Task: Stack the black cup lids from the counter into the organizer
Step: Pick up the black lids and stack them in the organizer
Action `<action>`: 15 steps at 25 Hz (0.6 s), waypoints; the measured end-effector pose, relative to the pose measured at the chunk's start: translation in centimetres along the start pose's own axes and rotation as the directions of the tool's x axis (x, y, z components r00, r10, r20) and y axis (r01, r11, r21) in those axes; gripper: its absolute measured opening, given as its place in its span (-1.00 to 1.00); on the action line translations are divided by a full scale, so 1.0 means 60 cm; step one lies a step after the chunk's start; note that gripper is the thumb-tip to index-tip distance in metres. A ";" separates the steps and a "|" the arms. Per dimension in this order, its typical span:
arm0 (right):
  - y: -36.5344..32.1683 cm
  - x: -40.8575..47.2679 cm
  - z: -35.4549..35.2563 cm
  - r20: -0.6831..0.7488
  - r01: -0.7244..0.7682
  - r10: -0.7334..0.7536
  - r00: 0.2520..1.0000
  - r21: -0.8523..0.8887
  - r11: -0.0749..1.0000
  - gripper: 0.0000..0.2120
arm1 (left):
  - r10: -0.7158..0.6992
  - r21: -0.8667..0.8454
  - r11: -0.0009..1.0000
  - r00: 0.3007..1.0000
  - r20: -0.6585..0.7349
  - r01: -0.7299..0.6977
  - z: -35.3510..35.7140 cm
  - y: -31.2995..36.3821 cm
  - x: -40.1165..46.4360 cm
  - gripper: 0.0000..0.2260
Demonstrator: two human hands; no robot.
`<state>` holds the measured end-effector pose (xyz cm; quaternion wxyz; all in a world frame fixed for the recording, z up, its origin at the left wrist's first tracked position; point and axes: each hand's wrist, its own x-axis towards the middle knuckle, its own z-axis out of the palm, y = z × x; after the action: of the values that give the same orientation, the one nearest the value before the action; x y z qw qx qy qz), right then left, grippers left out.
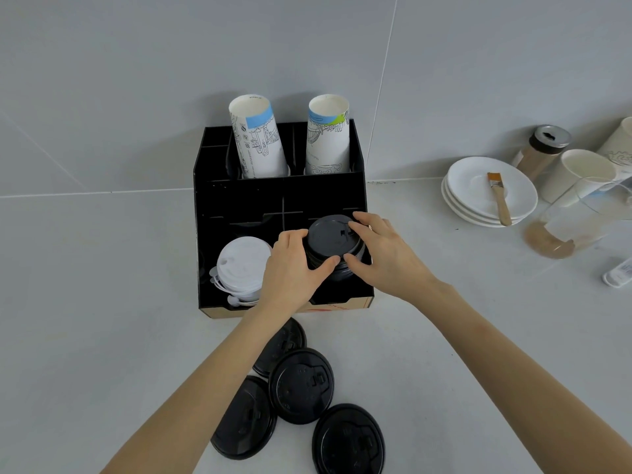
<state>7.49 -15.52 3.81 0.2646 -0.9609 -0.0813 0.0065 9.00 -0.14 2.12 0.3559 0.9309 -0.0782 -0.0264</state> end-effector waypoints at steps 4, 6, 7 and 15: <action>0.002 -0.010 0.009 -0.028 -0.020 0.020 0.999 0.002 1.000 -0.49 | 0.042 0.053 0.998 0.999 -0.008 -0.042 0.004 -0.001 -0.004 -0.45; 0.005 -0.015 0.012 -0.035 -0.028 0.028 0.999 -0.001 1.000 -0.50 | 0.068 0.075 0.995 0.998 -0.013 -0.067 0.007 0.000 -0.006 -0.45; 0.006 -0.017 0.013 -0.036 -0.031 0.031 0.999 -0.004 1.000 -0.51 | 0.076 0.084 0.994 0.997 -0.013 -0.074 0.008 0.000 -0.007 -0.45; 0.003 -0.020 0.025 -0.082 -0.049 0.050 0.995 0.016 0.999 -0.52 | 0.050 0.101 0.993 0.998 0.025 -0.052 0.007 -0.001 -0.005 -0.44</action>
<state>6.23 -15.14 2.40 0.2740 -0.9602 -0.0465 -0.0262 8.65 -0.33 1.78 0.3075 0.9452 -0.1073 -0.0238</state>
